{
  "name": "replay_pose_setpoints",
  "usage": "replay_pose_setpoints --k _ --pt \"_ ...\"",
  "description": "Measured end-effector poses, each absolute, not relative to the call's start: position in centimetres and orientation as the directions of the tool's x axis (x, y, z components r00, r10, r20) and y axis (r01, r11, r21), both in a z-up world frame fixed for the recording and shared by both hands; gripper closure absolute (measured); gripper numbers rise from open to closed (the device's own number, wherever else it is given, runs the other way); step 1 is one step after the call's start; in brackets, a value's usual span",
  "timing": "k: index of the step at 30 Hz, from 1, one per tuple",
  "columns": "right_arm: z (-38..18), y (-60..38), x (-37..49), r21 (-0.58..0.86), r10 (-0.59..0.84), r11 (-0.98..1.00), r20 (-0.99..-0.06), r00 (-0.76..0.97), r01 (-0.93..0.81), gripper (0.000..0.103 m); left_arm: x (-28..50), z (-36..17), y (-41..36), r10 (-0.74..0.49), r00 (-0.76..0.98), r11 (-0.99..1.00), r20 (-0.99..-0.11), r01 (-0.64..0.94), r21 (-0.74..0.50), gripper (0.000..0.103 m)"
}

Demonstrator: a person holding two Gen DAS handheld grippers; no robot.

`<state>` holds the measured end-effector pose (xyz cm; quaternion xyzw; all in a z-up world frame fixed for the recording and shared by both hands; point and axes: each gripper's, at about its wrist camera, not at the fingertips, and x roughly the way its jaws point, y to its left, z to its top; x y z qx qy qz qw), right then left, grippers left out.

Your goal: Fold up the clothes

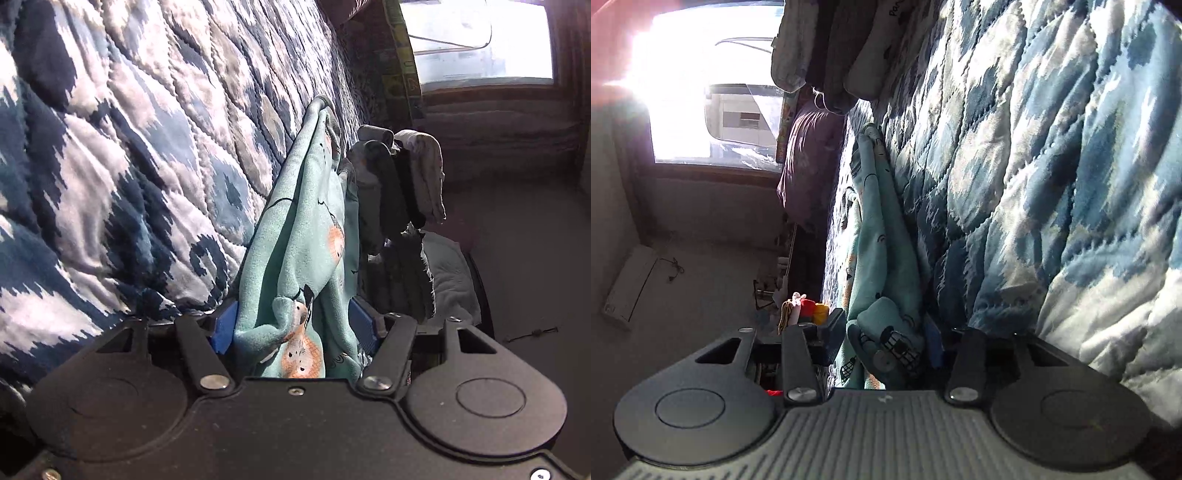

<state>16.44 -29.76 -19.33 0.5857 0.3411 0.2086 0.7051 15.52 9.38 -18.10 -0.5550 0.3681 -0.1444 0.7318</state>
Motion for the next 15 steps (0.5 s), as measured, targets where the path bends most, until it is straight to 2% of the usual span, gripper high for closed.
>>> replay_pose_setpoints --k 2,6,8,10,12,15 --pt "-19.5 -29.8 16.3 0.969 0.69 0.224 -0.235 0.685 0.106 0.064 15.3 -18.3 9.5 -0.621 0.686 0.334 -0.38 -0.207 -0.92 0.046" --pt "-19.6 -29.6 15.8 0.968 0.679 0.235 -0.23 0.697 0.091 0.073 15.2 -19.1 9.6 -0.617 0.677 0.32 -0.402 -0.25 -0.914 0.068" --pt "-19.6 -29.4 15.8 0.963 0.673 0.256 -0.238 0.701 0.082 0.077 15.1 -19.5 9.7 -0.616 0.674 0.316 -0.407 -0.262 -0.912 0.071" --pt "-19.2 -29.1 15.7 0.957 0.67 0.286 -0.242 0.701 0.057 0.081 15.1 -19.6 9.7 -0.608 0.674 0.335 -0.42 -0.262 -0.905 0.082" --pt "-18.5 -28.9 15.6 0.95 0.67 0.312 -0.238 0.703 0.024 0.083 14.8 -19.2 9.4 -0.587 0.683 0.359 -0.435 -0.262 -0.896 0.087" --pt "-17.4 -28.8 15.1 0.943 0.673 0.332 -0.223 0.705 -0.019 0.083 14.0 -18.6 9.2 -0.575 0.695 0.352 -0.431 -0.265 -0.897 0.088"
